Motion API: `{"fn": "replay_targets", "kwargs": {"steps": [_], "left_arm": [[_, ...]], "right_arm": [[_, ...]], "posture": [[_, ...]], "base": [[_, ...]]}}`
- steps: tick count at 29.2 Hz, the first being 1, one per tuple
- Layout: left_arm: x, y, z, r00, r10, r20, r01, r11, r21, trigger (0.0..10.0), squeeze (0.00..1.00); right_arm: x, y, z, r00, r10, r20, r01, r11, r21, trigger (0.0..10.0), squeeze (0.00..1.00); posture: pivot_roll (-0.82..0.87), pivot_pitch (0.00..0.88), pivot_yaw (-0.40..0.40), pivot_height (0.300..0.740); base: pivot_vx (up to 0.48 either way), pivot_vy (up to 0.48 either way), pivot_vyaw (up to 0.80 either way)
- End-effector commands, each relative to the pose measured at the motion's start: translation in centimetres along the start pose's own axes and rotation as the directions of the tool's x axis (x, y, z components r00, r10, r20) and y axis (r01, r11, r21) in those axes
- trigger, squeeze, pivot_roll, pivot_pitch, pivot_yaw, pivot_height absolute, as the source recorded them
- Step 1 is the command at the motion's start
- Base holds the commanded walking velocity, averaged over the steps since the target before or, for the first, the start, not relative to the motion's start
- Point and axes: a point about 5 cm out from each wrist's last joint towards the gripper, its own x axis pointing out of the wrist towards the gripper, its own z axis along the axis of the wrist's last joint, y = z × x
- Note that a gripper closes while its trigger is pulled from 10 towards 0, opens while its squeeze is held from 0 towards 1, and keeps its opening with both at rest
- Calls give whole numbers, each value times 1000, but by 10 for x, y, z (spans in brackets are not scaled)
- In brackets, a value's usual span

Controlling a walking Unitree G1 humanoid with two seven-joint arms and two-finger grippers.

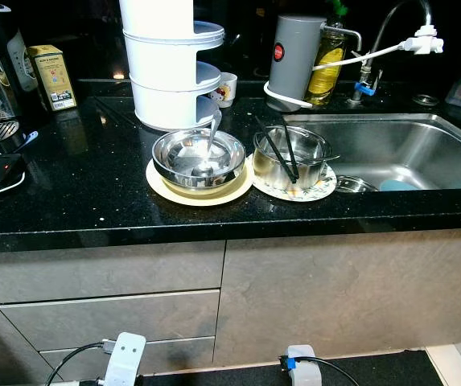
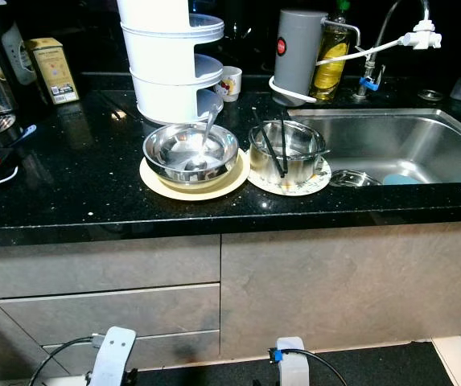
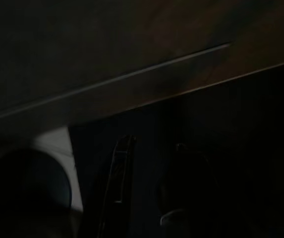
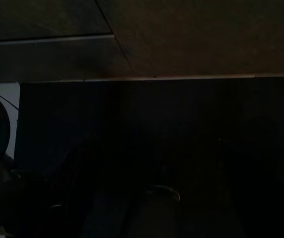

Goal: Kitchen organization

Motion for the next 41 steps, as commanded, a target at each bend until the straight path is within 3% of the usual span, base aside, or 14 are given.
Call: {"fn": "replay_targets", "kwargs": {"steps": [1, 7, 11, 22, 41], "left_arm": [[-3, -7, -4, 1000, -31, -4, 31, 999, 11, 10000, 0], [-5, -9, -13, 999, -19, -40, 19, 1000, -2, 10000, 0], [-6, -3, -27, 984, 31, -177, -32, 999, -6, 10000, 0], [-4, 0, -21, 990, 38, -132, -44, 998, -38, 10000, 0], [-2, 4, -15, 995, 20, -103, -27, 998, -64, 10000, 0]], "right_arm": [[-2, -3, -3, 1000, -9, -1, 9, 1000, 8, 10000, 0], [-4, -7, -5, 1000, -16, -2, 16, 1000, 3, 10000, 0], [-3, -3, -7, 1000, -10, -21, 10, 1000, -11, 10000, 0], [-4, -3, -13, 999, 1, -45, -3, 1000, -30, 10000, 0], [-5, -2, -18, 998, -6, -64, 5, 1000, -17, 10000, 0]], "posture": [[-29, 75, -42, 740], [-28, 65, -39, 740], [-22, 44, -37, 740], [-2, 77, -79, 740], [2, 114, -66, 740]], "base": [[0, 0, 0], [0, 0, 0], [0, 0, 0], [0, 0, 0], [0, 0, 0]]}}
